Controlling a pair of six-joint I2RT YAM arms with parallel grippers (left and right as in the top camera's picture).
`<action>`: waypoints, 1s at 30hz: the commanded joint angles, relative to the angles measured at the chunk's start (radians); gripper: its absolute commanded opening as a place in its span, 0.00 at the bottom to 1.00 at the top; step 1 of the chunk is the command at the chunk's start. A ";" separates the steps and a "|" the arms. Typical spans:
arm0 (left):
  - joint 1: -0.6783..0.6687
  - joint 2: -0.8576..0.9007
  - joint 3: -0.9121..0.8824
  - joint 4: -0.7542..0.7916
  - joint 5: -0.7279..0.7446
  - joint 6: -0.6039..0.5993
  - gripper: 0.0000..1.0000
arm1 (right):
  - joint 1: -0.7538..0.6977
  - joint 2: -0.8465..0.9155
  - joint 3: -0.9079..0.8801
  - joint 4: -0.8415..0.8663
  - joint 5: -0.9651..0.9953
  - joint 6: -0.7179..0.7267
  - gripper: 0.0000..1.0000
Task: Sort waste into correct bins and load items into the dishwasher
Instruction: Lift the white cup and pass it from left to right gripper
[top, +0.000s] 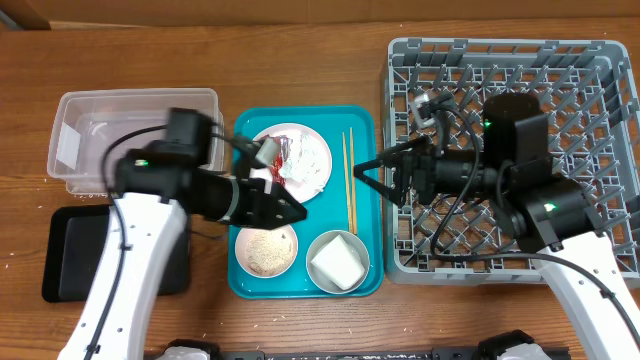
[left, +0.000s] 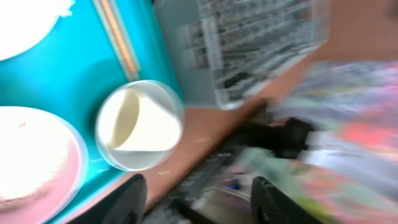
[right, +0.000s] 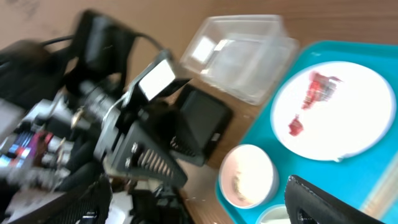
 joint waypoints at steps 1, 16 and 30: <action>-0.162 0.006 -0.032 0.056 -0.413 -0.156 0.61 | -0.045 -0.019 0.025 -0.043 0.048 0.008 0.91; -0.322 0.407 -0.058 0.208 -0.130 0.000 0.42 | -0.048 -0.019 0.025 -0.161 0.048 -0.026 0.92; -0.322 0.406 -0.059 0.132 -0.176 0.124 0.11 | -0.048 -0.019 0.025 -0.148 0.048 -0.025 0.92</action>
